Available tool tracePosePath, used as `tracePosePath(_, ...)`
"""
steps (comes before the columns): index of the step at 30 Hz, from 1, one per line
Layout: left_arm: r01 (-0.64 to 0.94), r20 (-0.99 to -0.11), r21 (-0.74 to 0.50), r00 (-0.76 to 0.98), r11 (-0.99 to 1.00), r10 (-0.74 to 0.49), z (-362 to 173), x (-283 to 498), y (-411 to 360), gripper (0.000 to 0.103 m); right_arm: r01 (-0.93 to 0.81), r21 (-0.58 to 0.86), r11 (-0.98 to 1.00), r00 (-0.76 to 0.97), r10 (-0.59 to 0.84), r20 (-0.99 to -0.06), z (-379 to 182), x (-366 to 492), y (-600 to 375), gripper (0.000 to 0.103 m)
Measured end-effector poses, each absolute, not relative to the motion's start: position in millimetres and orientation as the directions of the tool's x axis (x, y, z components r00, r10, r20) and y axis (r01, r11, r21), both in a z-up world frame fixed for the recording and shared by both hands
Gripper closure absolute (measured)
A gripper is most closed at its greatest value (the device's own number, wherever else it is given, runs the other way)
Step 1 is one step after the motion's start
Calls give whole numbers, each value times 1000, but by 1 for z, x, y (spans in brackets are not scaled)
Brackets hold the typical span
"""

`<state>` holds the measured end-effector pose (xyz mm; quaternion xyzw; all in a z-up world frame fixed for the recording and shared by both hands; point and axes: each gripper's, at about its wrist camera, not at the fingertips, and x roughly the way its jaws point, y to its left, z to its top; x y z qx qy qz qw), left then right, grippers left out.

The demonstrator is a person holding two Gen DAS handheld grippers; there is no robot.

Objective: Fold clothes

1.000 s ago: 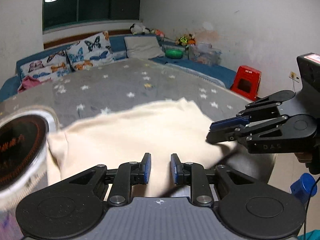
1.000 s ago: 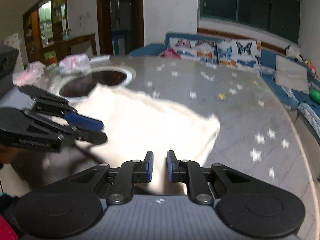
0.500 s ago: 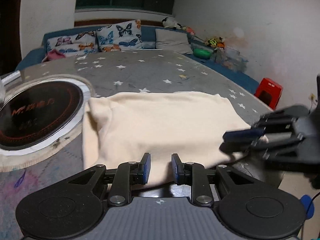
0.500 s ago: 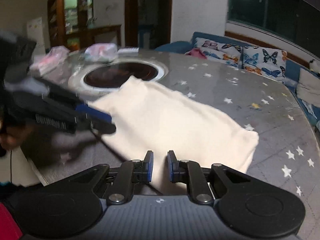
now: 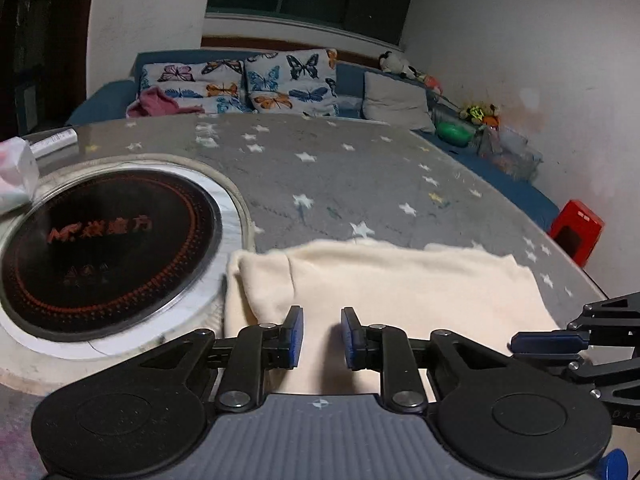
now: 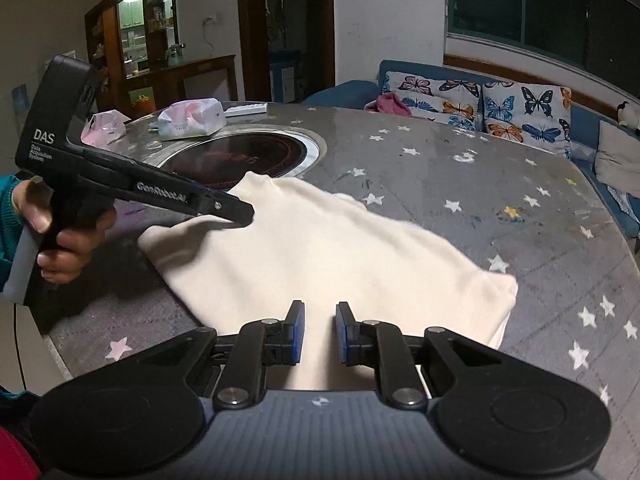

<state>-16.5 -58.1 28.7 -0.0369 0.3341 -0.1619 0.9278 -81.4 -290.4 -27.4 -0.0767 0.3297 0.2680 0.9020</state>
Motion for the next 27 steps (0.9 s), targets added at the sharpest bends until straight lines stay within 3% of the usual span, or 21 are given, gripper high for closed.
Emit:
tracePosePath(12,221,-636,-198,712,955,-297,21,2,-48,80,-582,85,809,611,504,-611,-10,-2,-247,92)
tracePosePath(18,227,-630,-203,714,952,-305,20,1,-46,80,-581,101,807,569,493,-658,-32,38,-212,97)
tracePosePath(27,231,-624,-203,719,952,-307,23,1,-44,80,-558,92,825,600,478,-642,-30,32,-215,98)
